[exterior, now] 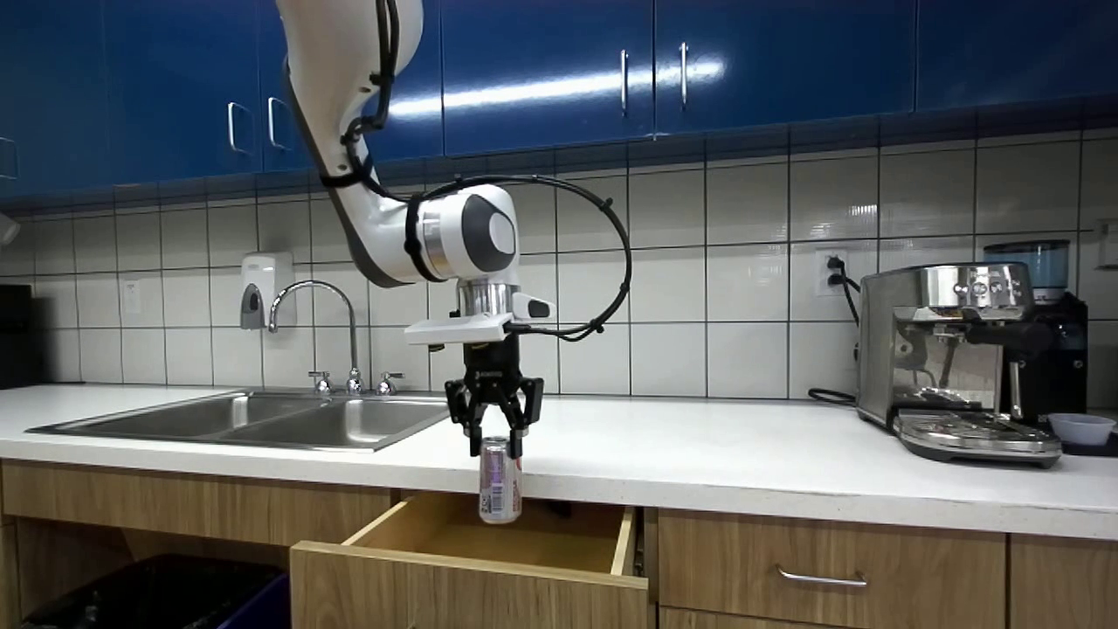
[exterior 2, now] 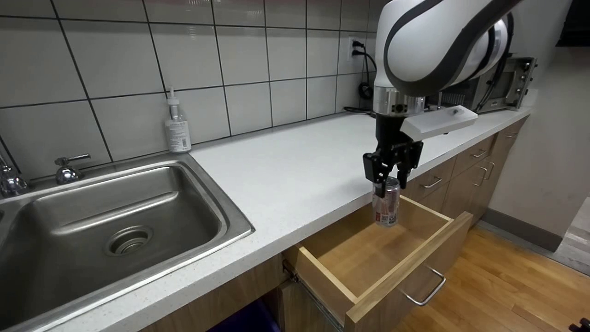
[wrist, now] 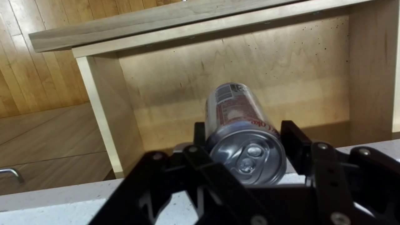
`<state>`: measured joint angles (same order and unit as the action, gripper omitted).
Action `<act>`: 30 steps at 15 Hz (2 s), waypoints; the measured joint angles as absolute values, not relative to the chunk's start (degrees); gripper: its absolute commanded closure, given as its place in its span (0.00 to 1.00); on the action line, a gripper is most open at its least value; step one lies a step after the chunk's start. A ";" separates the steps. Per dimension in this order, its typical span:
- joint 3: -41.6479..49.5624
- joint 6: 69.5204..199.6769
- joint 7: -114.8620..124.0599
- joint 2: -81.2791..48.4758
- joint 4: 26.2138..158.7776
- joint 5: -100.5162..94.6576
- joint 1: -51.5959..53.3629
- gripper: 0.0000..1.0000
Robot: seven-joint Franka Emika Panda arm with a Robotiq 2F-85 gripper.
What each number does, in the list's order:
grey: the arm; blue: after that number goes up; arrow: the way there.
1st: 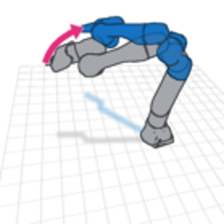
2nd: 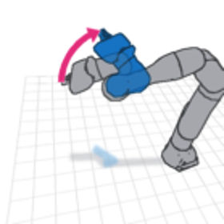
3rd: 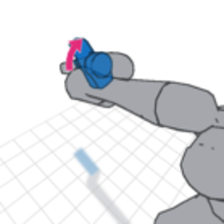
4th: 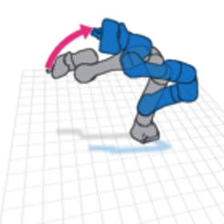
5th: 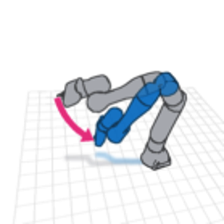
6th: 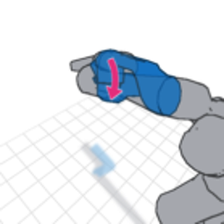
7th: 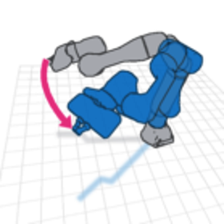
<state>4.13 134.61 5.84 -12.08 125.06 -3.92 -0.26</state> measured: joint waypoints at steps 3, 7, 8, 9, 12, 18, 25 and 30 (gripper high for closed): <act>4.13 136.78 5.84 -13.07 125.61 -3.94 -0.26 0.63; 4.13 139.90 5.84 -14.96 125.64 -3.93 -0.26 0.63; 4.13 140.59 5.84 -15.44 125.64 -3.93 -0.26 0.63; 4.13 141.35 5.84 -15.91 125.64 -3.93 -0.26 0.63; 4.15 143.41 5.84 -17.37 125.63 -3.93 -0.26 0.63; 4.17 147.16 5.84 -20.26 125.45 -3.93 -0.26 0.63; 4.17 149.96 5.84 -22.71 125.42 -3.93 -0.07 0.63; 4.20 151.56 5.85 -24.12 125.42 -3.93 -0.05 0.63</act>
<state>4.20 151.56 5.85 -24.12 125.42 -3.93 -0.05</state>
